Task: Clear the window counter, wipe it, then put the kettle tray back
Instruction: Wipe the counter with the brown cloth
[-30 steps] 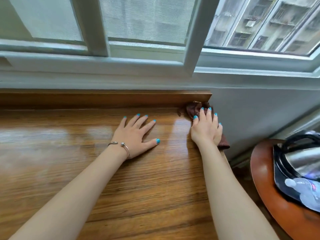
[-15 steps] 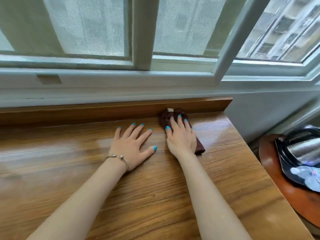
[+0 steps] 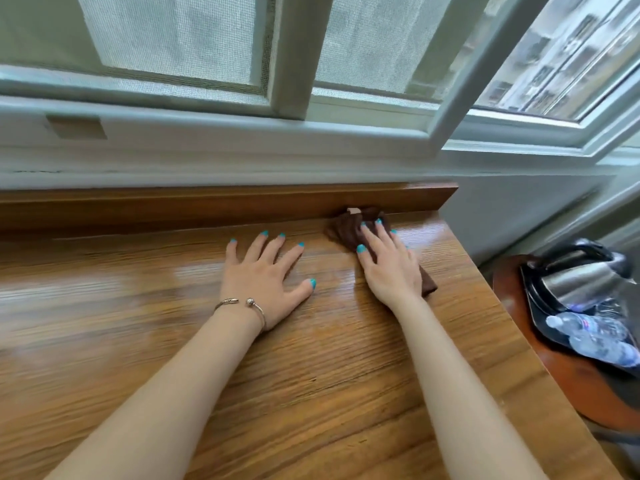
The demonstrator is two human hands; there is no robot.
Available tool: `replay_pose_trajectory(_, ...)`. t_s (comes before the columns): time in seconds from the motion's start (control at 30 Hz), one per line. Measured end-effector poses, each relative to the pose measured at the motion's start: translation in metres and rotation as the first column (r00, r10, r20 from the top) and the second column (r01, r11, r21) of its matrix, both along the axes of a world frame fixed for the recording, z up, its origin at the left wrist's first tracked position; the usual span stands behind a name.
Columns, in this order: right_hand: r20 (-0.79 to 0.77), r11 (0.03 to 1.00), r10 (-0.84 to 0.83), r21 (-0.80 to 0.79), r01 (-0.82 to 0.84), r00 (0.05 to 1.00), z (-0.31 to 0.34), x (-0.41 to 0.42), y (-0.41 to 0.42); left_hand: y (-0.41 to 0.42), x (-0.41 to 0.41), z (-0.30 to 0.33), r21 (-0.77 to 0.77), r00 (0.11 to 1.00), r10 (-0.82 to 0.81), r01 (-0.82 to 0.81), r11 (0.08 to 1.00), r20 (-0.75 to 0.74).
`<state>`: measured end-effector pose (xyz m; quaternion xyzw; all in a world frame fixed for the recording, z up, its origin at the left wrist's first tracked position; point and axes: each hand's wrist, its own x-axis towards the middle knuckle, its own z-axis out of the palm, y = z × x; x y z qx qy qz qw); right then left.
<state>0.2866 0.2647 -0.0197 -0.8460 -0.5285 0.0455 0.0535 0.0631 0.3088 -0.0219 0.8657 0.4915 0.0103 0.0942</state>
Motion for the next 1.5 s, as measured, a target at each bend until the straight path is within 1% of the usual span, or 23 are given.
replay_pose_trajectory(0.07,-0.038,0.995,0.098,-0.01,-0.099,0.994,0.003,0.017,-0.002,0.0,0.018,0.009,-0.042,0.999,0.047,-0.045,0.998,0.026)
replay_pose_trajectory(0.13,-0.028,0.997,0.077,-0.005,-0.078,0.997,0.002,0.05,-0.001,0.002,0.043,0.017,-0.119,0.996,0.075,-0.069,0.991,0.048)
replay_pose_trajectory(0.2,0.005,0.996,-0.082,0.036,0.082,0.997,0.002,0.094,0.006,0.002,0.07,0.02,-0.152,0.999,0.037,-0.032,0.988,0.036)
replay_pose_trajectory(0.3,-0.002,0.941,-0.335,0.057,0.335,0.942,0.002,0.137,0.019,0.001,0.095,0.018,-0.134,1.0,0.015,-0.014,0.991,0.005)
replay_pose_trajectory(0.37,-0.019,0.898,-0.435,0.059,0.436,0.9,0.0,0.142,0.028,-0.001,0.098,0.012,-0.079,0.999,0.022,-0.024,0.997,-0.026)
replay_pose_trajectory(0.43,-0.03,0.878,-0.475,0.061,0.475,0.88,0.002,0.134,0.03,-0.005,0.096,0.007,-0.018,0.998,0.012,-0.013,1.0,-0.06)
replay_pose_trajectory(0.53,0.026,0.927,-0.374,0.049,0.372,0.927,0.003,0.103,0.021,-0.005,0.096,0.005,0.019,0.998,0.011,-0.01,1.0,-0.068)
replay_pose_trajectory(0.63,0.021,0.995,-0.088,0.055,0.086,0.996,0.001,0.042,0.009,-0.006,0.097,0.005,0.039,0.997,0.022,-0.019,0.999,-0.08)
replay_pose_trajectory(0.7,-0.008,0.995,0.094,0.022,-0.094,0.996,0.002,0.021,0.006,-0.006,0.096,0.007,0.043,0.995,0.028,-0.025,0.999,-0.091)
replay_pose_trajectory(0.73,-0.025,0.991,0.13,-0.005,-0.13,0.991,0.003,0.028,0.007,-0.005,0.096,0.009,0.036,0.995,0.016,-0.013,0.999,-0.1)
replay_pose_trajectory(0.77,-0.032,0.994,0.105,-0.029,-0.106,0.994,0.005,0.044,0.007,-0.003,0.095,0.012,0.021,0.994,-0.004,0.006,1.0,-0.109)
replay_pose_trajectory(0.83,-0.019,0.993,-0.114,-0.036,0.113,0.993,0.006,0.087,0.004,0.001,0.088,0.017,-0.026,0.993,-0.057,0.054,0.998,-0.106)
replay_pose_trajectory(0.9,-0.049,0.922,-0.386,-0.034,0.385,0.921,0.009,0.121,-0.001,0.007,0.074,0.023,-0.069,0.992,-0.095,0.089,0.994,-0.078)
replay_pose_trajectory(0.97,-0.073,0.873,-0.488,-0.052,0.485,0.87,0.009,0.122,0.001,0.014,0.053,0.029,-0.072,0.993,-0.099,0.094,0.993,-0.069)
replay_pose_trajectory(1.03,-0.063,0.88,-0.475,-0.035,0.474,0.878,0.009,0.089,0.011,0.02,0.03,0.032,-0.052,0.991,-0.092,0.087,0.995,-0.101)
replay_pose_trajectory(1.1,-0.024,0.925,-0.381,0.003,0.381,0.924,0.005,0.036,0.019,0.021,0.007,0.035,-0.073,0.988,-0.082,0.073,0.995,-0.134)
replay_pose_trajectory(1.17,-0.002,0.973,-0.224,0.047,0.224,0.974,0.001,-0.028,0.021,0.022,-0.011,0.036,-0.107,0.987,-0.065,0.05,0.993,-0.144)
replay_pose_trajectory(1.23,-0.008,0.998,0.005,0.065,-0.005,1.0,-0.001,-0.087,0.018,0.023,-0.026,0.037,-0.126,0.988,-0.05,0.032,0.992,-0.145)
replay_pose_trajectory(1.3,-0.023,0.977,0.212,0.026,-0.212,0.977,-0.002,-0.115,0.013,0.021,-0.038,0.036,-0.147,0.988,-0.048,0.026,0.989,-0.145)
replay_pose_trajectory(1.33,-0.035,0.966,0.257,0.009,-0.257,0.966,-0.001,-0.112,0.013,0.019,-0.043,0.035,-0.158,0.988,-0.051,0.028,0.987,-0.143)
replay_pose_trajectory(1.4,-0.039,0.981,0.194,0.009,-0.194,0.98,0.001,-0.08,0.017,0.018,-0.052,0.034,-0.178,0.988,-0.068,0.043,0.983,-0.138)
replay_pose_trajectory(1.43,-0.035,0.994,0.105,0.01,-0.105,0.994,0.001,-0.056,0.02,0.019,-0.056,0.034,-0.19,0.988,-0.077,0.051,0.981,-0.131)
replay_pose_trajectory(1.5,-0.017,0.989,-0.146,0.003,0.146,0.989,0.005,-0.012,0.019,0.021,-0.062,0.033,-0.198,0.99,-0.092,0.069,0.978,-0.11)
